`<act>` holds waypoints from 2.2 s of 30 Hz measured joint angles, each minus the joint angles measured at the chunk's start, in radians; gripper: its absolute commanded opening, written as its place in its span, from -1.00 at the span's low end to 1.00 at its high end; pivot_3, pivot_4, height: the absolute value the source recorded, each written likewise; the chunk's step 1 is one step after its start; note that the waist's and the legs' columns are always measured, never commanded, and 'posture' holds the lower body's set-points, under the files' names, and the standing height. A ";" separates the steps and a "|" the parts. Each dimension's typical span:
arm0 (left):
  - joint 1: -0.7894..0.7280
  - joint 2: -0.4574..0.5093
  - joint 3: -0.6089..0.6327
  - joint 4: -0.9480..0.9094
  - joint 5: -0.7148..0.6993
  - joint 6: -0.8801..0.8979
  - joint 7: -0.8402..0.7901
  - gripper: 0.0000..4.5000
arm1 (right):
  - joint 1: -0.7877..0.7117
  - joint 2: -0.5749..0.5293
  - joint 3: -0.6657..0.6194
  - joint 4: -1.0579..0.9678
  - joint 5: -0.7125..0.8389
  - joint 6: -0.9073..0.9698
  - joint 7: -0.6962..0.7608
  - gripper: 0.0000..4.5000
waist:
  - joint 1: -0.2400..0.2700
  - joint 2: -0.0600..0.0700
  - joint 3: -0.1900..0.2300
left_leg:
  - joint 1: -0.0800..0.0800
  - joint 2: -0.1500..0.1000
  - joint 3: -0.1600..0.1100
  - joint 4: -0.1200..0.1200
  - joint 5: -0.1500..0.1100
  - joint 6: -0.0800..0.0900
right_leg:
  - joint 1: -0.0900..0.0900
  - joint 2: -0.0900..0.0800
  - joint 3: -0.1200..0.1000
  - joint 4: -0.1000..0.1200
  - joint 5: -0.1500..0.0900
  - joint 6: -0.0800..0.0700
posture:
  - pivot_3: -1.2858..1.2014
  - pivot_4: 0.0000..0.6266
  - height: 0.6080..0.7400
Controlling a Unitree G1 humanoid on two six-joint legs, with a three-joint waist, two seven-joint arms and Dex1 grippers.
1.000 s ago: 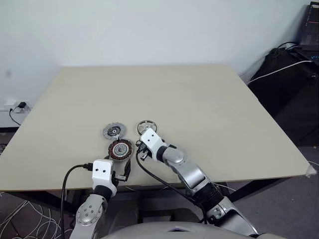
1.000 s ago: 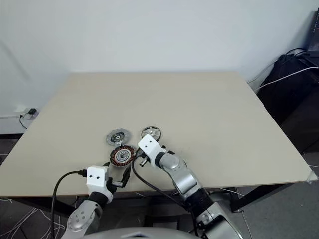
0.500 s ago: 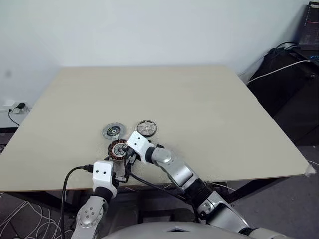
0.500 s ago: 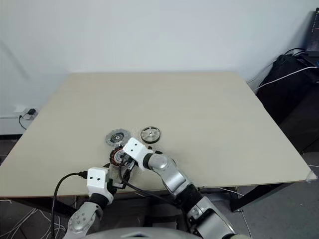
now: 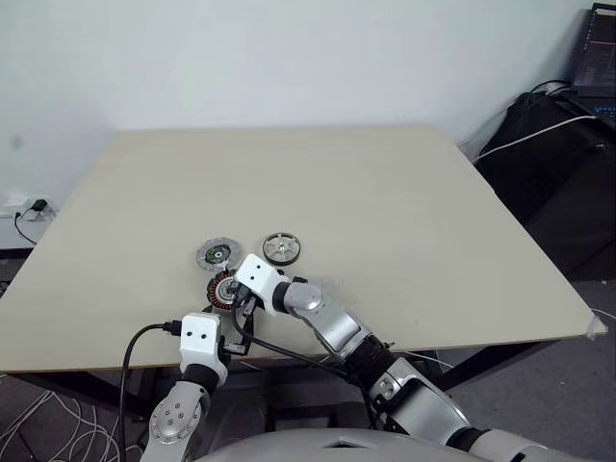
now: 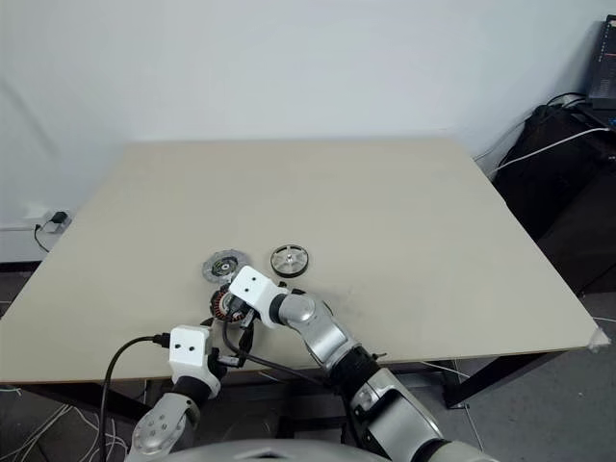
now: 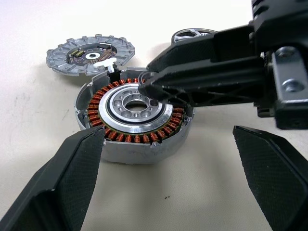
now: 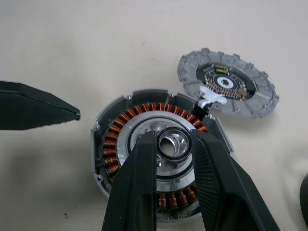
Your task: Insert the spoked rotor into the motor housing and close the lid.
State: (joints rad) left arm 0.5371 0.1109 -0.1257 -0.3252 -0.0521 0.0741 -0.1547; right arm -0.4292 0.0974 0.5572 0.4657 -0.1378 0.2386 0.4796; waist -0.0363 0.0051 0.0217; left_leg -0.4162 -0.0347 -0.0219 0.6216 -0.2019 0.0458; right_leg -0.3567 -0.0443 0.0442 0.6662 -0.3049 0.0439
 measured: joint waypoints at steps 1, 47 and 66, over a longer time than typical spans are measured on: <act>0.001 0.000 0.001 0.004 0.000 -0.003 -0.001 1.00 | 0.000 0.003 -0.003 0.009 0.000 -0.003 0.000 -0.69 | 0.000 0.000 0.000 | 0.000 0.000 0.000 0.000 0.000 0.000 | 0.000 0.000 0.000 0.000 0.000 0.000 | 0.03 -1.00 1.00; -0.125 0.056 0.036 0.007 -0.032 0.067 -0.076 -0.13 | 0.313 -0.148 -0.262 -0.578 0.162 0.210 -0.049 -1.00 | 0.004 0.000 0.000 | -0.001 0.000 0.000 -0.001 0.000 0.000 | -0.001 -0.001 0.000 -0.001 -0.001 -0.001 | 0.03 -1.00 1.00; -0.291 0.096 0.052 0.009 -0.086 0.386 -0.130 -0.99 | 0.436 -0.194 -0.331 -0.710 0.194 0.288 -0.152 -1.00 | 0.013 0.000 0.001 | -0.001 0.000 0.000 0.000 0.000 0.000 | -0.001 -0.001 0.000 -0.001 0.000 -0.001 | 0.03 -1.00 1.00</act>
State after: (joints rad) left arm 0.2463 0.2064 -0.0740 -0.3165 -0.1382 0.4600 -0.2847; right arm 0.0069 -0.0970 0.2266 -0.2439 0.0558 0.5261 0.3272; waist -0.0230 0.0049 0.0223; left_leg -0.4171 -0.0348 -0.0221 0.6212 -0.2019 0.0457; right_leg -0.3573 -0.0449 0.0445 0.6656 -0.3054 0.0433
